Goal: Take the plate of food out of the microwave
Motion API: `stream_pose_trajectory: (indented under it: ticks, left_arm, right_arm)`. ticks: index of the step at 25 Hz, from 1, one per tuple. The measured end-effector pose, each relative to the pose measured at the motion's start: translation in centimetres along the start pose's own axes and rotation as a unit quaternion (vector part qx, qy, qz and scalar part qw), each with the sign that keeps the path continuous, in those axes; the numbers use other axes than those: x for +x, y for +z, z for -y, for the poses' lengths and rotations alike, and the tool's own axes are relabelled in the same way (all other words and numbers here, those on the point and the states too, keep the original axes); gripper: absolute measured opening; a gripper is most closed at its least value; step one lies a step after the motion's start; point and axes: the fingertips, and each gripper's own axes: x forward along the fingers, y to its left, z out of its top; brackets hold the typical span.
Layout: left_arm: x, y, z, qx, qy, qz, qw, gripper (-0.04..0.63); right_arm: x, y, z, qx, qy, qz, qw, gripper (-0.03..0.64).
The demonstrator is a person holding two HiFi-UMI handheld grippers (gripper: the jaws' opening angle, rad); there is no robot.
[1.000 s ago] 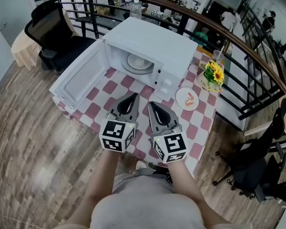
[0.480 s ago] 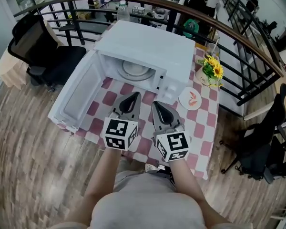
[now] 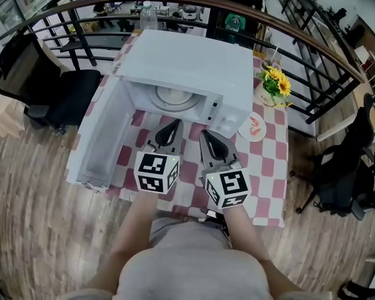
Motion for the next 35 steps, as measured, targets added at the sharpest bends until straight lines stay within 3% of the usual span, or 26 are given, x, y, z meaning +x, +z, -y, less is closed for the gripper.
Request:
stream_pose_trajectory:
  ticks: [3,6,10,14,21,29,32,35]
  left_arm:
    - [0.7,-0.4,-0.8,-0.009,-0.013,-0.007,0.9998,0.012]
    - [1.4,-1.0,-1.7,-0.022,-0.024,-0.017,0.9993,0.071]
    - [2.1,-1.6,-2.3,-0.035,-0.041,-0.025,0.9983,0.101]
    - [3.0,-2.5,-2.6,-0.061,-0.063,-0.042,0.9952,0.206]
    - [4.3,-4.1,-5.7,-0.118,-0.036,-0.058,0.9906,0.216]
    - [6.8,-6.9,-9.2,-0.222,-0.023,-0.089,0.9707,0.215]
    - [7.6,-8.3,-10.2,-0.25,-0.011,-0.105,0.9623,0.166]
    - [8.4,-10.2,-11.1,-0.27,-0.002,-0.132,0.9537,0.198]
  right_arm:
    - [0.8,-0.2,0.0,0.001,-0.013,-0.004,1.0,0.023]
    - [1.5,-0.4,-0.2,0.001,-0.023,-0.008,1.0,0.023]
    - [2.2,-0.9,-0.3,0.0,-0.036,-0.015,0.999,0.023]
    - [2.7,-1.3,-0.4,0.0,-0.043,-0.021,0.999,0.023]
    - [3.8,-2.2,-0.4,0.002,-0.057,-0.031,0.998,0.023]
    - [5.3,-3.5,-0.4,0.01,-0.073,-0.049,0.996,0.023]
    - [5.8,-4.0,-0.2,0.013,-0.077,-0.054,0.995,0.023]
    - [6.3,-4.5,-0.1,0.016,-0.079,-0.062,0.995,0.023]
